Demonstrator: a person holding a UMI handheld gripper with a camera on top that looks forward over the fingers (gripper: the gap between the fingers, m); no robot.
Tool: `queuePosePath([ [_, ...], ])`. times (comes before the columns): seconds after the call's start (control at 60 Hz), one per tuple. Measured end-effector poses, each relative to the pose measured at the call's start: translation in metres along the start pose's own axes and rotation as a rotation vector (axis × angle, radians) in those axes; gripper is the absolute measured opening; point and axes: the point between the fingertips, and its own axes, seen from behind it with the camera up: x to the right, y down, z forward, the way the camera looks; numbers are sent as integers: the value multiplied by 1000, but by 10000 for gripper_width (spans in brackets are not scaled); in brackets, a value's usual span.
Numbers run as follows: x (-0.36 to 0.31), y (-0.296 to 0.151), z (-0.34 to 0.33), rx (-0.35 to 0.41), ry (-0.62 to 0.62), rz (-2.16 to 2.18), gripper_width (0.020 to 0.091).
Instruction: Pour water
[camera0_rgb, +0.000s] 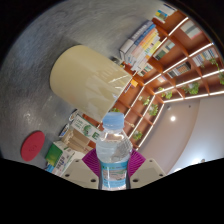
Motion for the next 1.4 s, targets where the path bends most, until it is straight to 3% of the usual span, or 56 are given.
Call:
queuePosePath([
  [0.35,8,4,-5,4,11,142,306],
  [0.533,7,26,-16,11,-89,755,307],
  [0.683,7,43,-27,73,-167,1391,323],
  [0.7,8,29,-29,63,-171,1446,323],
  [0.817,-15,66,-33,65,-233,1760,323],
  [0.967,-45,50,-41,82,-336,2043,323],
  [1.217,-99,1,-40,23,-427,2128,328],
  [1.4,-97,8,-43,18,-367,2143,322],
])
